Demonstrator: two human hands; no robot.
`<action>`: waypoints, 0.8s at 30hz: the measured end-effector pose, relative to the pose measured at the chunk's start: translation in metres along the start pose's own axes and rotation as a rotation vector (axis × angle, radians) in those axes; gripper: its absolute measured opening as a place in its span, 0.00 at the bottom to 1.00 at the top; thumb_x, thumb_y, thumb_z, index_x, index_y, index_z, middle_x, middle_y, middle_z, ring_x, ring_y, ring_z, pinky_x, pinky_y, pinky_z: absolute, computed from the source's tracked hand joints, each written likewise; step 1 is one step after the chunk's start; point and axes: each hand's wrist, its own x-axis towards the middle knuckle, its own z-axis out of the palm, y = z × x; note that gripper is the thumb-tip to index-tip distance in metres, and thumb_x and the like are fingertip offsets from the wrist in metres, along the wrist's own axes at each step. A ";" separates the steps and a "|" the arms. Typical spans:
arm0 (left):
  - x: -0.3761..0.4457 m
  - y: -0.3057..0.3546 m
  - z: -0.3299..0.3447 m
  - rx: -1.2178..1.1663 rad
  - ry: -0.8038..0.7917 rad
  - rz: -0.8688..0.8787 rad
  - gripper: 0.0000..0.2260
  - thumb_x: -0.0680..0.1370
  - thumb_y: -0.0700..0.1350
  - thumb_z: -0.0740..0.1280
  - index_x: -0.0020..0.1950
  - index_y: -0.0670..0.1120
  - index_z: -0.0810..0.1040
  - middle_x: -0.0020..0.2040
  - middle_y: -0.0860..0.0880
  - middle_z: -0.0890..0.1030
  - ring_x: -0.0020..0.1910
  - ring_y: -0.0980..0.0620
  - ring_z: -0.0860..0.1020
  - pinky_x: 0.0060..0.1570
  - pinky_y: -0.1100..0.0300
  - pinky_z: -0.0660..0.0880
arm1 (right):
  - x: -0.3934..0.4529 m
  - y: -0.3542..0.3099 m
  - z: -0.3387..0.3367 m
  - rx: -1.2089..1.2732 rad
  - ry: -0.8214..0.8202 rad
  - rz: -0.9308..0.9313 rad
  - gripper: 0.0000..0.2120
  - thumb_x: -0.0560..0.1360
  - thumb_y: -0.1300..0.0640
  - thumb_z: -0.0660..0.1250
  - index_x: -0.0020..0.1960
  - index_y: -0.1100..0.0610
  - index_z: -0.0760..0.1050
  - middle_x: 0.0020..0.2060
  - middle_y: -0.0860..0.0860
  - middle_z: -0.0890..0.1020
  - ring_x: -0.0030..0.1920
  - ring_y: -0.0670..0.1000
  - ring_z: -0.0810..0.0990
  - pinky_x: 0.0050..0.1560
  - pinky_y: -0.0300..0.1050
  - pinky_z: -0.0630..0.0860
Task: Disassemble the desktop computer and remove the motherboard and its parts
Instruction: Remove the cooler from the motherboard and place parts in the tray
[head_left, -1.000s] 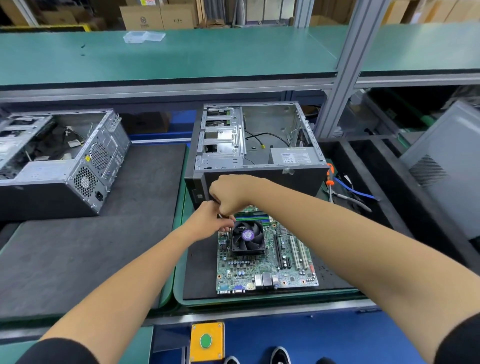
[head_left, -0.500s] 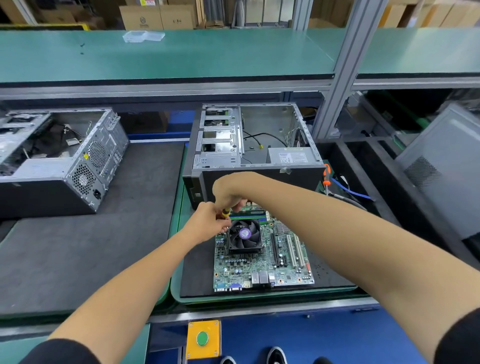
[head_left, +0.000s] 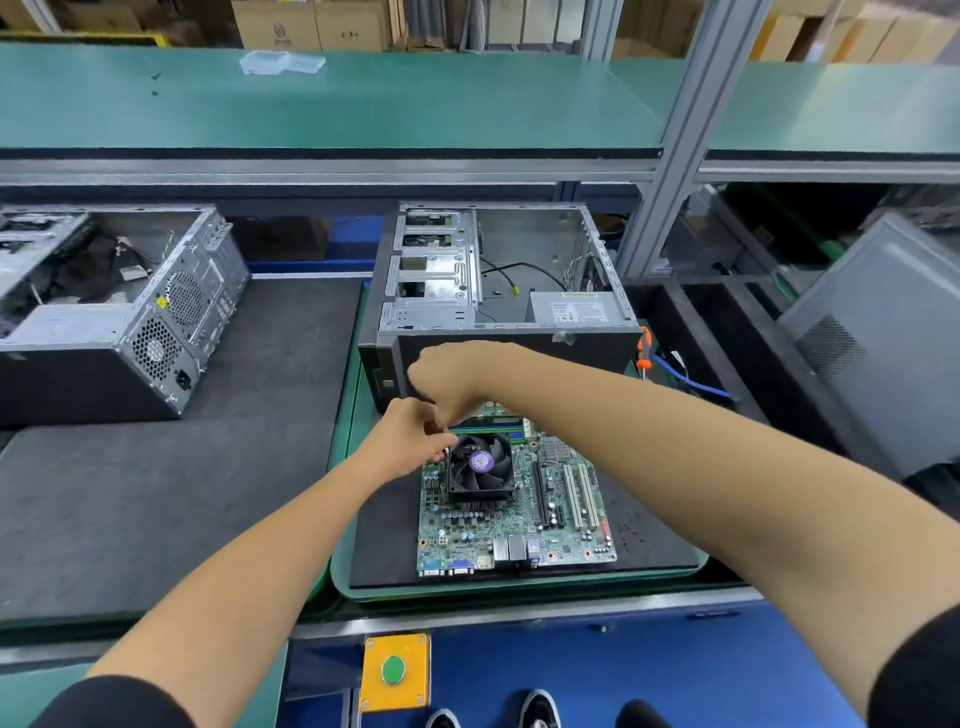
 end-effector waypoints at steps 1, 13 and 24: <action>0.001 0.001 0.001 0.009 0.007 -0.010 0.06 0.72 0.42 0.71 0.37 0.41 0.80 0.29 0.47 0.82 0.29 0.56 0.81 0.38 0.56 0.80 | -0.004 0.005 0.000 0.168 -0.011 0.083 0.15 0.73 0.52 0.67 0.32 0.58 0.68 0.30 0.53 0.76 0.33 0.53 0.76 0.35 0.46 0.74; 0.001 0.001 0.000 0.035 -0.029 0.001 0.07 0.74 0.43 0.71 0.42 0.39 0.82 0.31 0.47 0.82 0.32 0.52 0.80 0.41 0.56 0.78 | 0.003 0.011 -0.003 0.354 -0.203 0.211 0.20 0.79 0.50 0.61 0.32 0.60 0.74 0.32 0.53 0.82 0.27 0.48 0.73 0.29 0.38 0.70; 0.002 -0.006 0.005 0.203 -0.109 0.078 0.06 0.73 0.37 0.70 0.42 0.46 0.75 0.36 0.52 0.76 0.36 0.55 0.75 0.41 0.58 0.73 | 0.004 0.001 -0.002 -0.176 -0.015 -0.054 0.17 0.74 0.58 0.68 0.34 0.56 0.61 0.33 0.50 0.65 0.31 0.49 0.67 0.31 0.44 0.65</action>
